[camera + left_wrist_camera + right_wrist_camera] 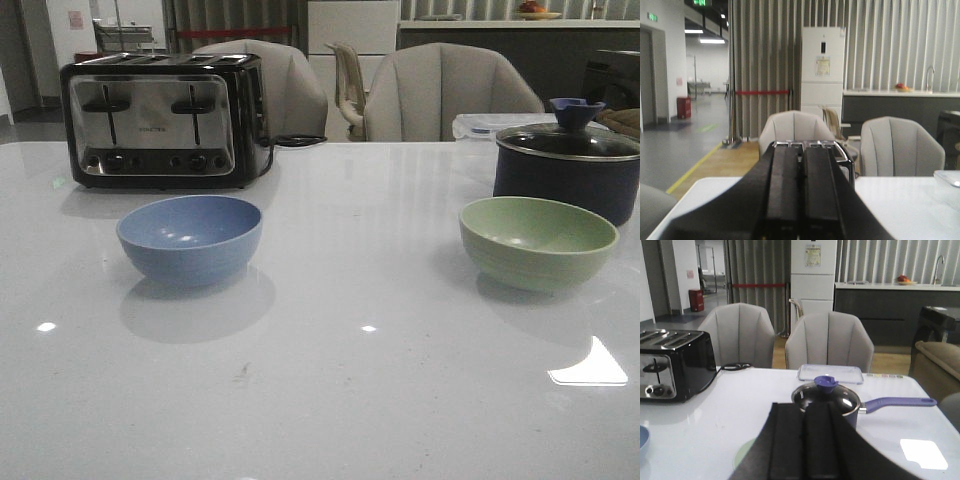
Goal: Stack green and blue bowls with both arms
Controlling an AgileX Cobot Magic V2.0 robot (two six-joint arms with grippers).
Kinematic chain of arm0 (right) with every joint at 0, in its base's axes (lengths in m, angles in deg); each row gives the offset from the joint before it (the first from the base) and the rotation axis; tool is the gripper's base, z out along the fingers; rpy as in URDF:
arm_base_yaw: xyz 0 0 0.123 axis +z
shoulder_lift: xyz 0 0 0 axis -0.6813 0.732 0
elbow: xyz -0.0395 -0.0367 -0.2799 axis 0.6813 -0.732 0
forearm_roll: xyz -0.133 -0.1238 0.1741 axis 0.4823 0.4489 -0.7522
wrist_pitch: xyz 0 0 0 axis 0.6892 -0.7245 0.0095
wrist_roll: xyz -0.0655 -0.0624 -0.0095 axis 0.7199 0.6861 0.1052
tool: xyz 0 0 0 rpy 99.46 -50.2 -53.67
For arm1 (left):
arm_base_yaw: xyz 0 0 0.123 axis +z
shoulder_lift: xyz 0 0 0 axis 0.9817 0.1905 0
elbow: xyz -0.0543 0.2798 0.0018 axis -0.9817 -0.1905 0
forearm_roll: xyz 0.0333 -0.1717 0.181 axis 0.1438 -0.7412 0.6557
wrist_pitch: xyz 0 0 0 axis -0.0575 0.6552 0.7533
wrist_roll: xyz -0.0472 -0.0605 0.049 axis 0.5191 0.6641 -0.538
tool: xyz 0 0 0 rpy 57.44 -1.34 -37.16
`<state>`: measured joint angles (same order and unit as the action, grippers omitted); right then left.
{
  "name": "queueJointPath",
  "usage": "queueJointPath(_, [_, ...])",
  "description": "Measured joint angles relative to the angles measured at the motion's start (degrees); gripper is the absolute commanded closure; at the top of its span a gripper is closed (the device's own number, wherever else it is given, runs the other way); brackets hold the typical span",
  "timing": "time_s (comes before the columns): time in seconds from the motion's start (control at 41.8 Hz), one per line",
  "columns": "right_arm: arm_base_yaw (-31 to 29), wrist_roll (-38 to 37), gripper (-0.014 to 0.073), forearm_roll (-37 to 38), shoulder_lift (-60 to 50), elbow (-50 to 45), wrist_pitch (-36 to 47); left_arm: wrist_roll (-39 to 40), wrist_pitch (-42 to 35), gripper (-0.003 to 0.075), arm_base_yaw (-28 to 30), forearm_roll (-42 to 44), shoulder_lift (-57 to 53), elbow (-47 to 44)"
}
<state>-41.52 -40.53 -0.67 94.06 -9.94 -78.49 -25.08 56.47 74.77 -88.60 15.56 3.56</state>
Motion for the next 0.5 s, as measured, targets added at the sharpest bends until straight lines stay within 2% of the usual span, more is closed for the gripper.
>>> queueJointPath(0.167, [0.0,0.0,0.0559,0.12,7.86,6.32,-8.18,0.0,11.47,0.0619,0.0,-0.1,8.59,8.94])
queueJointPath(0.502, [0.0,0.0,0.0559,0.12,20.07,6.5,-18.08,0.0,21.43,0.0619,0.0,-0.1,18.73,7.0])
